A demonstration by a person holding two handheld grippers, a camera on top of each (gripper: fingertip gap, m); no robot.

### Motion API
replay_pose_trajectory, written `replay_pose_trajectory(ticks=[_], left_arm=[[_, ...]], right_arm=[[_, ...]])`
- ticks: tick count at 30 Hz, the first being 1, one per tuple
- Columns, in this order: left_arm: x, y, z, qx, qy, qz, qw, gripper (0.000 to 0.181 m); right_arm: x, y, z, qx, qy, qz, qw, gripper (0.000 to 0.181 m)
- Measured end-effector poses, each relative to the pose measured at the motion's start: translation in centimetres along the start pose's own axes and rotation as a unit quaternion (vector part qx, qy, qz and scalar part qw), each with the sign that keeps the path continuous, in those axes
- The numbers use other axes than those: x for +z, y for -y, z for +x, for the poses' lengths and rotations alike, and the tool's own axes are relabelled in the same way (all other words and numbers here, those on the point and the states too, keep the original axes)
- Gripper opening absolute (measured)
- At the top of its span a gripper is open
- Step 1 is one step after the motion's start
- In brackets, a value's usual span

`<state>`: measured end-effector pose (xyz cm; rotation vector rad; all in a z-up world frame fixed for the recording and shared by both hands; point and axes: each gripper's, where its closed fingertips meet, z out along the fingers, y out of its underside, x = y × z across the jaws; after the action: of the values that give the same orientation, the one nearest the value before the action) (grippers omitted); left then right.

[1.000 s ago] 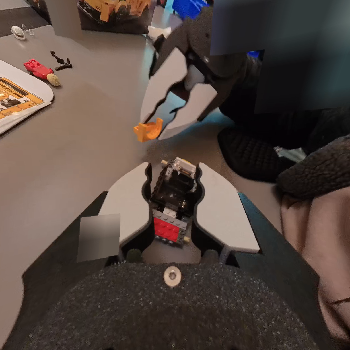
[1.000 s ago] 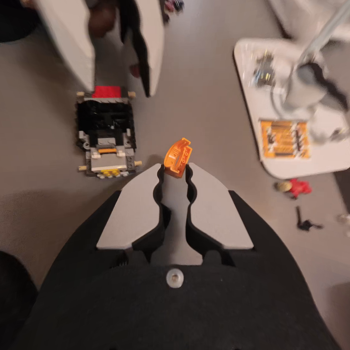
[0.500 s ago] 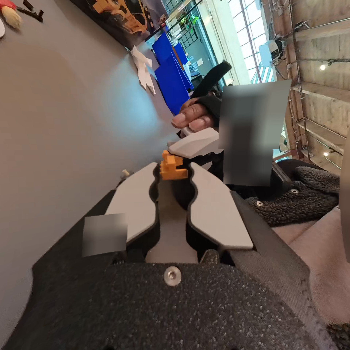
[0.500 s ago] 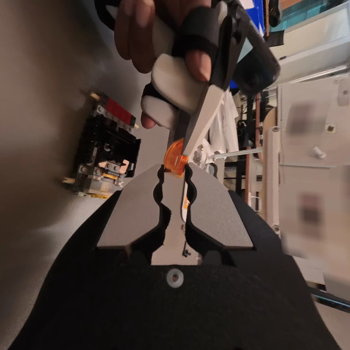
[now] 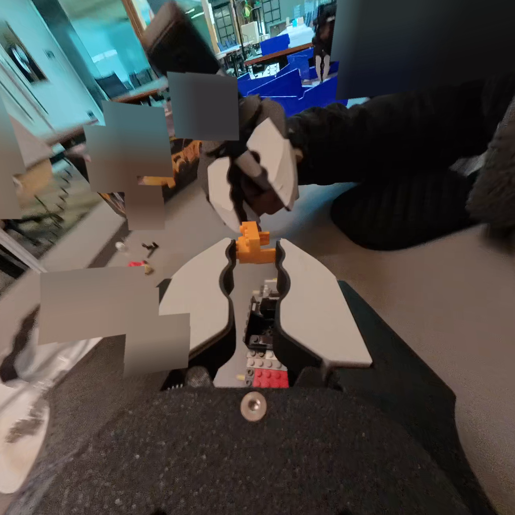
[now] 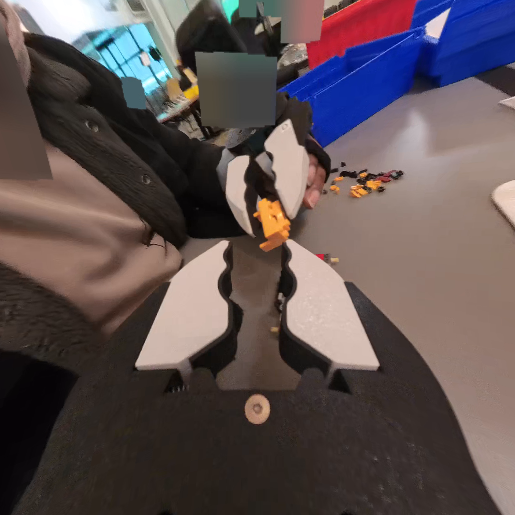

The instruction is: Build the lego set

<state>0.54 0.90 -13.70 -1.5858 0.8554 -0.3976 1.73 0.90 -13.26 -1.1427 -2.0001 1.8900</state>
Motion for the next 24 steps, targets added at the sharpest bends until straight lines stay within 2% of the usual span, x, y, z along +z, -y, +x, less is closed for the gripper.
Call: replay_pose_trajectory(ticks=[5, 8, 10, 12, 15, 17, 19, 21, 22, 24], left_arm=[[0.5, 0.7, 1.3, 0.143, 0.03, -0.01, 0.989, 0.027], [0.8, 0.6, 2.0, 0.19, 0.03, -0.018, 0.981, 0.027], [0.8, 0.6, 1.9, 0.183, 0.031, -0.013, 0.983, 0.027], [0.8, 0.4, 1.4, 0.134, 0.025, -0.003, 0.991, 0.027], [0.6, -0.2, 0.3, -0.034, -0.014, 0.012, 0.999, 0.049], [0.3, 0.1, -0.3, -0.15, -0.044, 0.034, 0.987, 0.045], [0.2, -0.1, -0.7, -0.231, -0.066, 0.039, 0.97, 0.037], [0.2, -0.7, -0.7, -0.255, -0.076, 0.027, 0.963, 0.028], [0.2, -1.0, -0.6, -0.249, -0.075, 0.016, 0.965, 0.021], [0.3, -1.2, -0.5, -0.229, -0.065, 0.001, 0.971, 0.019]], right_arm=[[1.1, -0.8, -0.5, 0.056, 0.056, 0.01, 0.997, 0.032], [1.3, -0.4, -1.0, 0.07, 0.081, 0.024, 0.994, 0.022], [1.2, -0.3, -1.0, 0.068, 0.076, 0.024, 0.995, 0.022], [1.0, -0.2, -0.4, 0.048, 0.048, 0.024, 0.997, 0.022], [0.5, -0.2, 1.1, -0.043, -0.042, 0.006, 0.998, 0.021], [0.5, -0.4, 2.0, -0.136, -0.112, -0.023, 0.984, 0.021], [0.8, -0.3, 2.2, -0.211, -0.152, -0.034, 0.965, 0.021], [1.0, -0.1, 2.3, -0.241, -0.17, -0.034, 0.955, 0.021], [1.0, -0.1, 2.4, -0.251, -0.177, -0.036, 0.951, 0.021], [1.0, -0.3, 2.6, -0.26, -0.182, -0.041, 0.948, 0.021]])
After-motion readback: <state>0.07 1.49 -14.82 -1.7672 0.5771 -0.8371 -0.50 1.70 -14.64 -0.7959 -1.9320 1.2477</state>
